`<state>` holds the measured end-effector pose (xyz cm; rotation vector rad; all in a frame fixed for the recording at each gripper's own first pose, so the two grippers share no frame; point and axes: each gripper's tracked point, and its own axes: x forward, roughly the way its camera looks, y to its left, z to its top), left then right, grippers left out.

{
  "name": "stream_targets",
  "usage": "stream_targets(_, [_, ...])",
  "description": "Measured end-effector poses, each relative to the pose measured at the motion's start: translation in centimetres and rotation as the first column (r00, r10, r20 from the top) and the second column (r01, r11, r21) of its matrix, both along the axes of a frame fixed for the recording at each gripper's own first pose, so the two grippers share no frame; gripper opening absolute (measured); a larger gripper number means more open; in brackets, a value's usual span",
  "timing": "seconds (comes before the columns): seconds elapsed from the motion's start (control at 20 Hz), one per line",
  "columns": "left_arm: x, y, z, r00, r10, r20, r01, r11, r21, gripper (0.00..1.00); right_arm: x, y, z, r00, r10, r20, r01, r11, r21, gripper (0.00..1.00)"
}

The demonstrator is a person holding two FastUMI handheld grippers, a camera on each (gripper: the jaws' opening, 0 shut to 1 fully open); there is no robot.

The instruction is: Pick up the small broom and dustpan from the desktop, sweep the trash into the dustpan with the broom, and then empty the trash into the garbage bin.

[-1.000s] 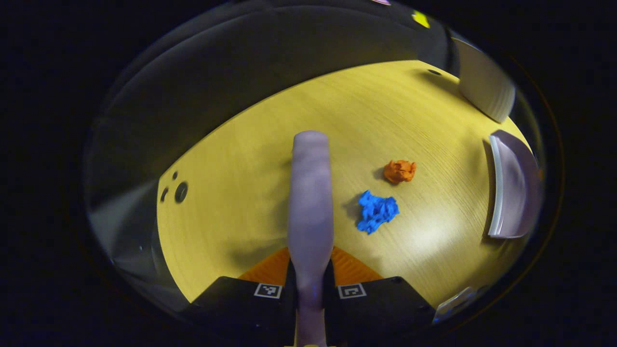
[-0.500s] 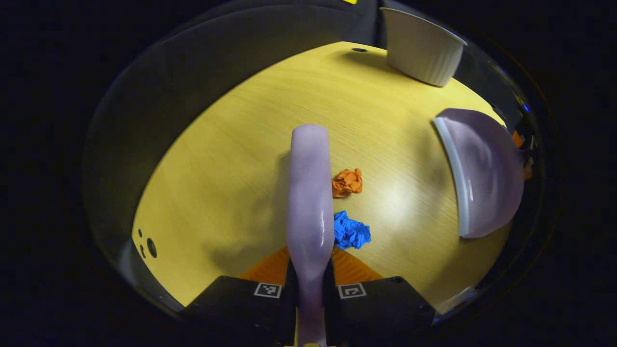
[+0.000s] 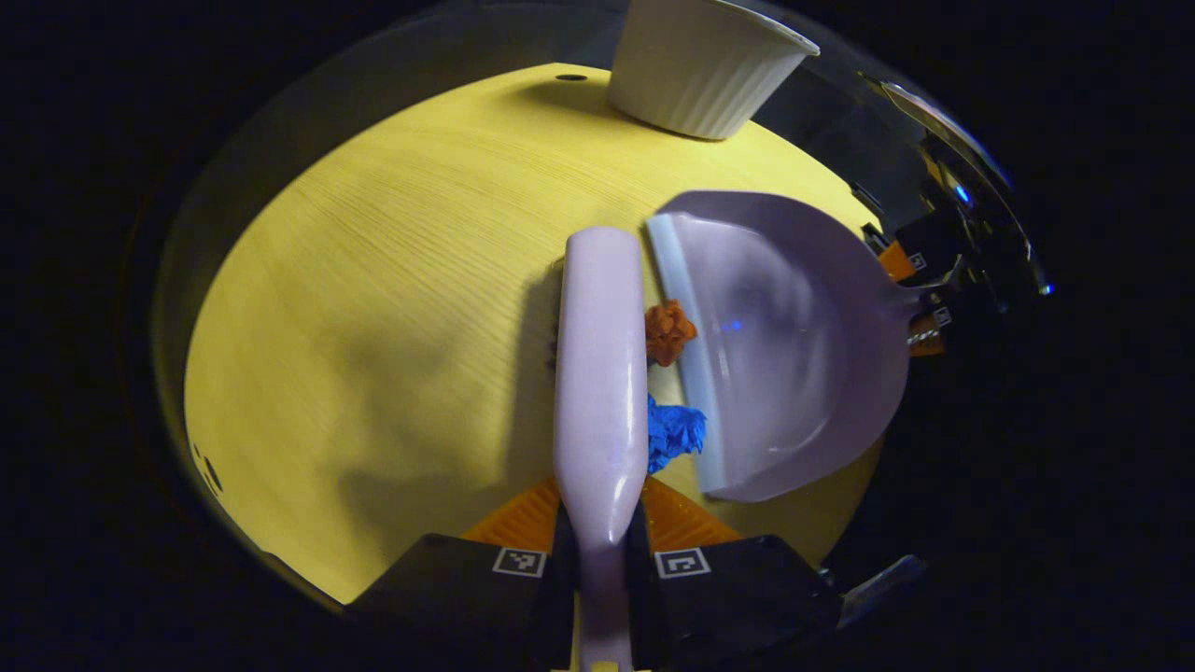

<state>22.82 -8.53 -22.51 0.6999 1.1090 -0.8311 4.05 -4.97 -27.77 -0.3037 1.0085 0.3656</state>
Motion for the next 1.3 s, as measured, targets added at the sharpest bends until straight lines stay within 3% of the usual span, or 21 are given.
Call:
stream_targets(0.3, [-3.7, -2.6, -0.7, 0.989, 0.093, -0.119, -0.106, 0.988, -0.115, 0.28, -1.6, -0.8, -0.9, 1.0, -0.009, -0.001, 0.009, 1.0, -0.001, 0.31])
stream_targets(0.4, [-4.7, -3.1, -0.6, 0.987, 0.102, -0.124, -0.118, 0.984, -0.135, 0.28, -1.6, -0.5, -1.2, 1.0, -0.011, 0.006, 0.011, 1.0, 0.005, 0.4])
stream_targets(0.45, [-5.9, -3.6, -0.6, 0.985, 0.1, -0.144, -0.123, 0.979, -0.161, 0.28, -1.4, -0.6, -1.1, 1.0, -0.008, 0.017, 0.008, 1.0, 0.001, 0.36])
stream_targets(0.5, [-7.1, -4.3, -0.7, 0.982, 0.097, -0.161, -0.126, 0.975, -0.181, 0.28, -1.3, -0.7, -0.9, 1.0, -0.004, 0.027, 0.004, 1.0, -0.006, 0.4])
stream_targets(0.55, [-8.0, -4.6, -0.8, 0.984, 0.096, -0.153, -0.124, 0.975, -0.186, 0.28, -1.4, -0.6, -0.8, 0.999, -0.002, 0.037, 0.002, 1.0, -0.01, 0.36])
stream_targets(0.7, [-8.3, -4.0, -0.9, 0.991, 0.125, -0.049, -0.131, 0.978, -0.163, 0.27, -1.6, -0.2, -0.4, 0.999, -0.007, 0.05, 0.008, 1.0, -0.019, 0.36])
stream_targets(0.85, [-9.1, -3.9, 1.7, 0.979, 0.198, 0.051, -0.182, 0.957, -0.227, 0.28, -1.7, -0.3, -1.0, 0.998, -0.005, 0.068, 0.007, 1.0, -0.028, 0.36])
stream_targets(1.0, [-10.0, -1.2, 4.8, 0.936, 0.324, 0.135, -0.268, 0.908, -0.321, 0.28, -1.6, -0.2, -0.6, 0.996, -0.019, 0.087, 0.021, 1.0, -0.017, 0.36])
stream_targets(1.2, [-12.9, 5.8, 8.7, 0.842, 0.501, 0.202, -0.385, 0.818, -0.426, 0.28, -1.6, 0.0, -0.4, 0.993, -0.043, 0.109, 0.043, 0.999, 0.002, 0.36])
stream_targets(1.3, [-14.7, 9.5, 6.4, 0.791, 0.581, 0.192, -0.455, 0.768, -0.451, 0.28, -1.6, -0.2, -0.1, 0.991, -0.068, 0.114, 0.066, 0.998, 0.016, 0.36])
